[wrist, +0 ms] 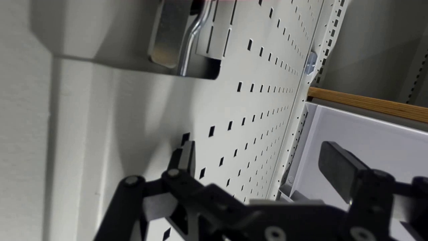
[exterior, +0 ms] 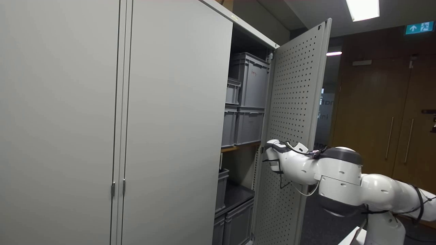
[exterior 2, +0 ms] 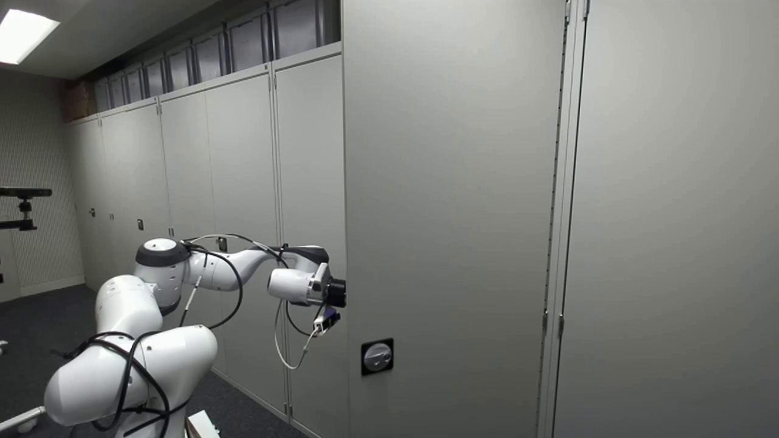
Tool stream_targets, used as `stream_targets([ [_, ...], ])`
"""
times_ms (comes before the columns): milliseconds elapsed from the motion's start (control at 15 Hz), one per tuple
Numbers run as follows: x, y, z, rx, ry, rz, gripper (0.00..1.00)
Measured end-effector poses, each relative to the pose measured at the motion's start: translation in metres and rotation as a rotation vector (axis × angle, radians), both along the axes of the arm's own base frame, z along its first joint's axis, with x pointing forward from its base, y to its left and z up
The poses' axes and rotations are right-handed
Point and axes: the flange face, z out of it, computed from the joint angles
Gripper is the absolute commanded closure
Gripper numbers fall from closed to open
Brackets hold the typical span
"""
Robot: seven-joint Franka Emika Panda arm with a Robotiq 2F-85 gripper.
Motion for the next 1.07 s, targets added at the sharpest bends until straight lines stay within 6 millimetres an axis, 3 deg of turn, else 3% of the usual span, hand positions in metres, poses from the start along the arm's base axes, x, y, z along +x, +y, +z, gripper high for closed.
stream_targets([
  [1067, -0.026, -0.059, -0.006, 0.02, -0.018, -0.162, 0.0],
])
